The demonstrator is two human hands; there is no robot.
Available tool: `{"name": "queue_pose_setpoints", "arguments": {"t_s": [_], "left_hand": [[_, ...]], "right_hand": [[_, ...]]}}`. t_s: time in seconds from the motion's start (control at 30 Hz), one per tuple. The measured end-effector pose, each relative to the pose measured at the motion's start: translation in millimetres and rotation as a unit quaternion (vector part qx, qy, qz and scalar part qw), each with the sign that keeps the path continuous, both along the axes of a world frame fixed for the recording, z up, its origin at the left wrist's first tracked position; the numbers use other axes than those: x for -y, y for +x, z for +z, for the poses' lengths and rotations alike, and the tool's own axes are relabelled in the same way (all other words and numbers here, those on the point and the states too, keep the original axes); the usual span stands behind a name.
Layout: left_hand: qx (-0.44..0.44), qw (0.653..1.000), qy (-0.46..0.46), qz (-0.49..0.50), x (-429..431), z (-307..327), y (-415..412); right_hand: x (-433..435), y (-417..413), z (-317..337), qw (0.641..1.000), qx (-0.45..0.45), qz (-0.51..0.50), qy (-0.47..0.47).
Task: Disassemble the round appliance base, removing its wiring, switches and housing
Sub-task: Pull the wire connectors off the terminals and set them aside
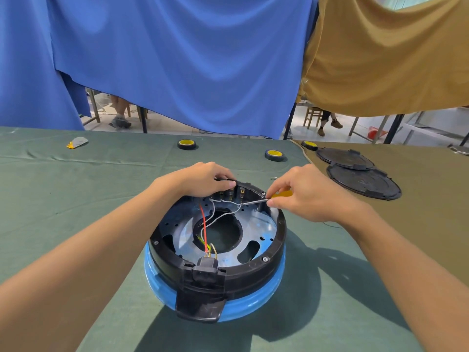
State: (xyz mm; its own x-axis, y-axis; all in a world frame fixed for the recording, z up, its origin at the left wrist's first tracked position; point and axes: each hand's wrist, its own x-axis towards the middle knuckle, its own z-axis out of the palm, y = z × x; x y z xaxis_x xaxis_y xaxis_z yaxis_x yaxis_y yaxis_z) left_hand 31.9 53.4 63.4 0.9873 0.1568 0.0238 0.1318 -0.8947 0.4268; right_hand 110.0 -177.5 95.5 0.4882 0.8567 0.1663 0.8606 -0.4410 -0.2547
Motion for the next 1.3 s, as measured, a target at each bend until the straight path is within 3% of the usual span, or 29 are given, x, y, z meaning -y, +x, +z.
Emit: {"name": "queue_pose_setpoints", "arguments": {"t_s": [0.1, 0.23, 0.57, 0.73, 0.93, 1.3], "left_hand": [[0.026, 0.999, 0.027, 0.001, 4.7, 4.1, 10.3], [0.060, 0.998, -0.019, -0.011, 9.2, -6.2, 19.1], [0.064, 0.997, -0.040, 0.021, 8.6, -11.1, 18.4], [0.062, 0.997, -0.046, 0.024, 11.5, -10.0, 16.9], [0.060, 0.997, -0.046, 0.016, 10.4, -10.0, 19.6], [0.074, 0.996, -0.042, 0.017, 9.8, -11.1, 20.5]], "right_hand": [[-5.1, 1.7, -3.0, 0.999, 0.042, -0.018, 0.005], [-11.6, 3.5, -6.4, 0.998, 0.057, -0.010, 0.016], [-14.2, 0.6, -9.6, 0.997, 0.071, -0.003, 0.013], [-18.2, -5.1, -13.1, 0.992, 0.124, 0.006, -0.029], [-33.5, 10.1, 13.0, 0.997, 0.049, 0.015, -0.064], [-68.6, 38.5, 48.0, 0.980, 0.000, 0.057, -0.189]]}}
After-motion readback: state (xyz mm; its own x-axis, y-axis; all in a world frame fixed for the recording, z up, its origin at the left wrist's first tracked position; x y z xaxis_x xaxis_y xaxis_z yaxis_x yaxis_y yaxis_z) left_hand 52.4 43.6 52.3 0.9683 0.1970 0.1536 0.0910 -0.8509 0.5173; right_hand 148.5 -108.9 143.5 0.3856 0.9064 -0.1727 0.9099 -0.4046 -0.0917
